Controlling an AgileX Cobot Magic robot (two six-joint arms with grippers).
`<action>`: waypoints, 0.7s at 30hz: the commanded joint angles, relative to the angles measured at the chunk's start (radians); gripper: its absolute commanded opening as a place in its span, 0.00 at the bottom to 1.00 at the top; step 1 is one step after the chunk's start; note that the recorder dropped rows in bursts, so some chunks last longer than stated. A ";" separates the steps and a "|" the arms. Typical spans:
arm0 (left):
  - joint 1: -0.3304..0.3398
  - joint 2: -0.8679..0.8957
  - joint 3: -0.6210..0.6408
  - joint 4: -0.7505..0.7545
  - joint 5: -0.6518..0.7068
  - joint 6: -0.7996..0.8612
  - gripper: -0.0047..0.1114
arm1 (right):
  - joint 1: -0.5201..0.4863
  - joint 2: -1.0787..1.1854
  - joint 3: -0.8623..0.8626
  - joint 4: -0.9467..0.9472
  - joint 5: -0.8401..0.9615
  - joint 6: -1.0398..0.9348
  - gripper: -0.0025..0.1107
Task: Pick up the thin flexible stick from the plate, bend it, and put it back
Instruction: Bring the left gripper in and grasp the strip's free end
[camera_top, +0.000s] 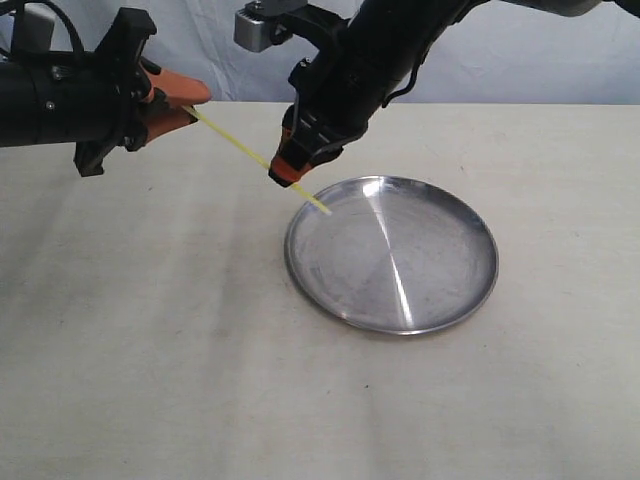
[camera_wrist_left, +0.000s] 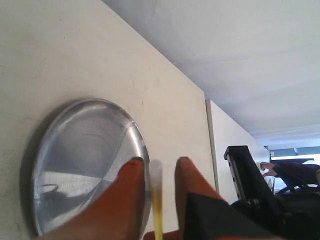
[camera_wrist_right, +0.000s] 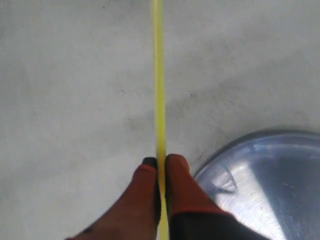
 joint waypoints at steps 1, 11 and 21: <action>0.001 -0.001 -0.006 -0.015 -0.005 0.007 0.13 | 0.001 -0.010 0.005 0.040 -0.007 -0.019 0.01; 0.001 -0.001 -0.006 -0.015 -0.007 0.052 0.04 | 0.001 -0.010 0.005 0.042 0.009 -0.019 0.01; 0.001 -0.001 -0.006 -0.015 -0.001 0.054 0.04 | 0.001 -0.010 0.005 0.032 0.017 -0.019 0.39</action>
